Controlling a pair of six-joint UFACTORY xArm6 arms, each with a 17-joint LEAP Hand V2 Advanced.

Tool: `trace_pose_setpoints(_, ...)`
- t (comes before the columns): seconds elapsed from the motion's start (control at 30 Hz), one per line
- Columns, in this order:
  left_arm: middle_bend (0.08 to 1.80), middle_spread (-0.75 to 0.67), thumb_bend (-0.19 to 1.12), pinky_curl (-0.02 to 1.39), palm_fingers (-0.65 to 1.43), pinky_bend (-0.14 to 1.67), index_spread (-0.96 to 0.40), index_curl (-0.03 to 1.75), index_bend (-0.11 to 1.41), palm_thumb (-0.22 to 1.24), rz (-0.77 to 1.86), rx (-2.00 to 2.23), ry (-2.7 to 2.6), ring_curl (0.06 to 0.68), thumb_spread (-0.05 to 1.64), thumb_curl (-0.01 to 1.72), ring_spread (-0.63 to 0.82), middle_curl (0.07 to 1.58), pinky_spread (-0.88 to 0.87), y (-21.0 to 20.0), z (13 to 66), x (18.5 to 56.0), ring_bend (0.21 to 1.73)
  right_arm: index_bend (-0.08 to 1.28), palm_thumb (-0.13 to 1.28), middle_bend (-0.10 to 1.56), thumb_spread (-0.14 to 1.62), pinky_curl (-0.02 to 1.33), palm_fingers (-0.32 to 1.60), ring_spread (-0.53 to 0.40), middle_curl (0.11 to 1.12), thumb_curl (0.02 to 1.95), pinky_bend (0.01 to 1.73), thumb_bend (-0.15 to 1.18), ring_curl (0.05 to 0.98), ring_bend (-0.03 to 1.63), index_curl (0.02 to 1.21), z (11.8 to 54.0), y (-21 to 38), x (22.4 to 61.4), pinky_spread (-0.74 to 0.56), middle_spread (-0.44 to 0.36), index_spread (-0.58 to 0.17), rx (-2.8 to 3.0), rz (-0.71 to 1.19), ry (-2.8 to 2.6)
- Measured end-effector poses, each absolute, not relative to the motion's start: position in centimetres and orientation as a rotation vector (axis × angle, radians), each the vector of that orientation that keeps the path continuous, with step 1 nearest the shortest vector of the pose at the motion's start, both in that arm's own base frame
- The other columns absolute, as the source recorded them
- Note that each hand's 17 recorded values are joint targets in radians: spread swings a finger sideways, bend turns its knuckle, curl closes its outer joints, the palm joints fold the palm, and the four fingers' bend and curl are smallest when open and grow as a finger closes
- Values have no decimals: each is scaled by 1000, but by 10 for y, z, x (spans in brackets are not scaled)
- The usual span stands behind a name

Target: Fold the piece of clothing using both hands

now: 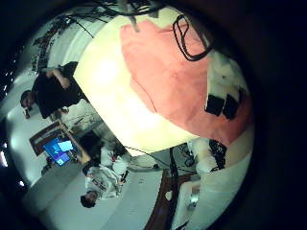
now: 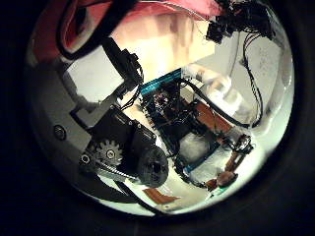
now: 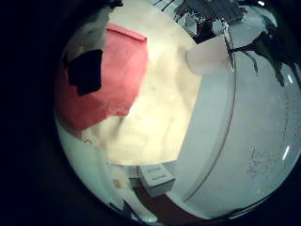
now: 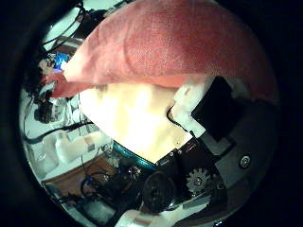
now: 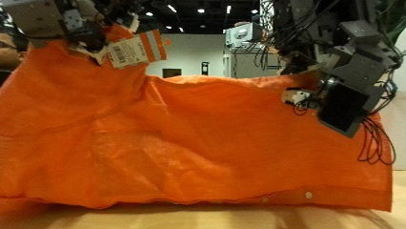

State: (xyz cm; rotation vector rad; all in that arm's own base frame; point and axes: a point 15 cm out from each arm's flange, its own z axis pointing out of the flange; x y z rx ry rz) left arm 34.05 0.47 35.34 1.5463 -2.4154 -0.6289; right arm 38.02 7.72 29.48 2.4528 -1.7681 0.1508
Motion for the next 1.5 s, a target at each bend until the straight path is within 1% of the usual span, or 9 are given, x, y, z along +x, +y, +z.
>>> trace_pose_setpoints(0.37, 898, -583, -14, 548, 1028, 1179, -358, 1598, 142, 868, -588, 1656, -2393, 504, 998, 704, -477, 1064, -663, 28, 295, 446, 1315, 953, 1005, 1241, 1392, 1115, 1012, -252, 855, 546, 1061, -8, 820, 1276, 985, 263, 104, 485, -277, -160, -324, 2415, 114, -1763)
trace_pose_setpoints(0.63, 911, -582, -25, 561, 965, 1171, -345, 1598, 140, 839, -590, 1699, -2402, 514, 998, 687, -472, 1080, -662, 44, 260, 501, 1334, 901, 864, 1222, 1435, 1144, 1004, -260, 832, 479, 1037, -24, 817, 1263, 976, 221, 119, 545, -289, -154, -326, 2388, 87, -1741)
trace_pose_setpoints(0.8, 923, -582, -37, 567, 848, 1130, -339, 1557, 146, 760, -552, 1741, -2439, 511, 993, 639, -473, 1064, -665, 52, 235, 527, 1292, 761, 791, 1155, 1467, 1142, 965, -259, 784, 407, 1009, -13, 797, 1264, 923, 184, 116, 556, -307, -148, -333, 2333, 28, -1714)
trace_pose_setpoints(0.97, 817, -558, -25, 598, 521, 1129, -327, 1438, 98, 695, -452, 1851, -2439, 518, 1055, 581, -460, 1012, -650, 56, 217, 552, 1254, 382, 783, 1159, 1514, 1131, 892, -251, 763, 355, 1064, 2, 777, 1323, 823, 174, 118, 580, -329, -152, -343, 2374, 95, -1769)
trace_pose_setpoints(1.1, 602, -426, -15, 618, 118, 1122, -249, 1246, 67, 691, -316, 1968, -2361, 513, 1117, 546, -354, 934, -579, 60, 208, 565, 1197, 184, 801, 1109, 1558, 1107, 867, -253, 743, 328, 1117, 16, 754, 1339, 762, 175, 124, 600, -343, -154, -358, 2423, 162, -1806)
trace_pose_setpoints(1.17, 519, -326, -11, 603, 3, 1082, -177, 1144, 84, 695, -223, 2025, -2331, 477, 1146, 532, -261, 875, -520, 61, 205, 577, 1129, 122, 810, 1062, 1582, 1082, 854, -253, 728, 311, 1152, 25, 734, 1333, 715, 180, 126, 613, -353, -155, -362, 2453, 211, -1841)
trace_pose_setpoints(1.33, 358, -9, -15, 514, -199, 778, 33, 905, 110, 689, -102, 2155, -2253, 381, 1188, 500, 51, 715, -157, 69, 209, 592, 923, 99, 818, 894, 1587, 1010, 670, -266, 691, 282, 1222, 37, 703, 1346, 638, 224, 125, 647, -396, -151, -344, 2528, 387, -1955)
trace_pose_setpoints(1.4, 298, 107, -14, 475, -201, 699, 102, 815, 94, 687, -86, 2182, -2245, 349, 1199, 490, 164, 659, -9, 71, 215, 594, 857, 127, 813, 846, 1584, 972, 570, -274, 680, 274, 1189, 36, 687, 1324, 621, 236, 115, 651, -432, -143, -340, 2519, 413, -1988)
trace_pose_setpoints(1.5, 225, 241, -16, 428, -180, 619, 173, 694, 88, 672, -61, 2211, -2247, 311, 1212, 475, 298, 584, 176, 76, 226, 596, 775, 241, 782, 736, 1567, 906, 264, -252, 647, 261, 1035, 18, 644, 1172, 620, 251, 109, 652, -447, -118, -338, 2519, 437, -2008)
